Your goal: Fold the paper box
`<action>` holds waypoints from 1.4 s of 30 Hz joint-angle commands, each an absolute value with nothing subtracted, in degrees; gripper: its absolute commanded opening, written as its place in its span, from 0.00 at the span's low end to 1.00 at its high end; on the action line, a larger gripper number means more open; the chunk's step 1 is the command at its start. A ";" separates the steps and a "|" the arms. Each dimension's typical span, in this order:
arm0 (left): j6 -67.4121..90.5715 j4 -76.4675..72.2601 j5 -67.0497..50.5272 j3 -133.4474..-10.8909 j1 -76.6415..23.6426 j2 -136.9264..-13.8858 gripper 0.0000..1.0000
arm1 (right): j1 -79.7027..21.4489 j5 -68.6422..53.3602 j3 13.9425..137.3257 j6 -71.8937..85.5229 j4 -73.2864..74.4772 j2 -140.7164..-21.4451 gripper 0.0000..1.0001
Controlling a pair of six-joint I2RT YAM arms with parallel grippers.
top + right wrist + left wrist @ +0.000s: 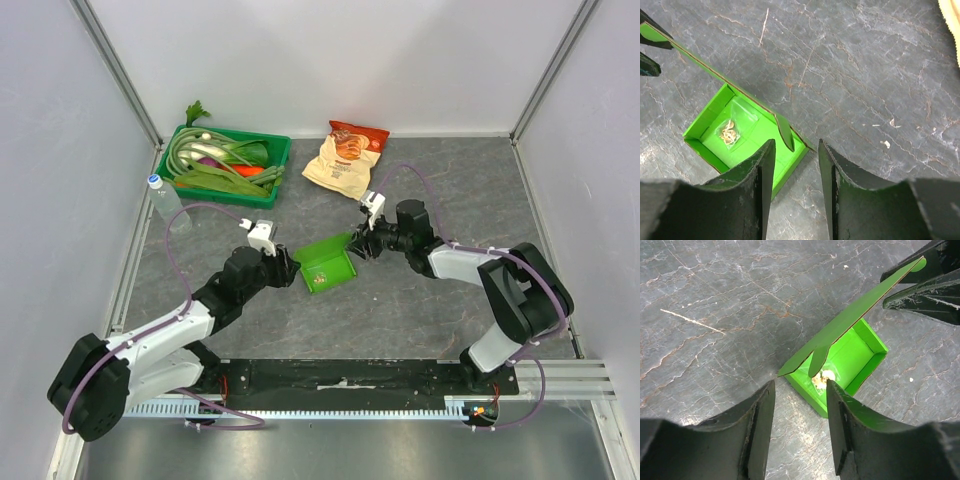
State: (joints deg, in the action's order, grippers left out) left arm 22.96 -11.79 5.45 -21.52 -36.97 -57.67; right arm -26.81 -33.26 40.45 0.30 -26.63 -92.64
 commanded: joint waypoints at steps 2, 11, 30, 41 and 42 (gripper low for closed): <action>22.93 -11.08 7.37 -22.23 -36.65 -56.34 0.45 | -26.63 -35.68 43.77 -0.53 -30.76 -93.25 0.47; 24.88 -8.00 10.46 -22.85 -36.65 -54.67 0.50 | -26.63 -37.62 44.82 -1.05 -29.36 -94.49 0.23; 23.11 -9.14 12.48 -26.72 -34.81 -59.15 0.59 | -26.63 -36.47 44.12 -2.46 -25.93 -92.55 0.18; 17.32 -25.11 -2.95 -21.27 -28.05 -58.53 0.64 | -26.54 -40.95 48.16 -7.29 -19.17 -94.74 0.00; 17.05 -27.05 -4.64 -20.92 -27.52 -59.06 0.64 | -26.11 -41.48 48.51 -8.43 -18.29 -94.75 0.00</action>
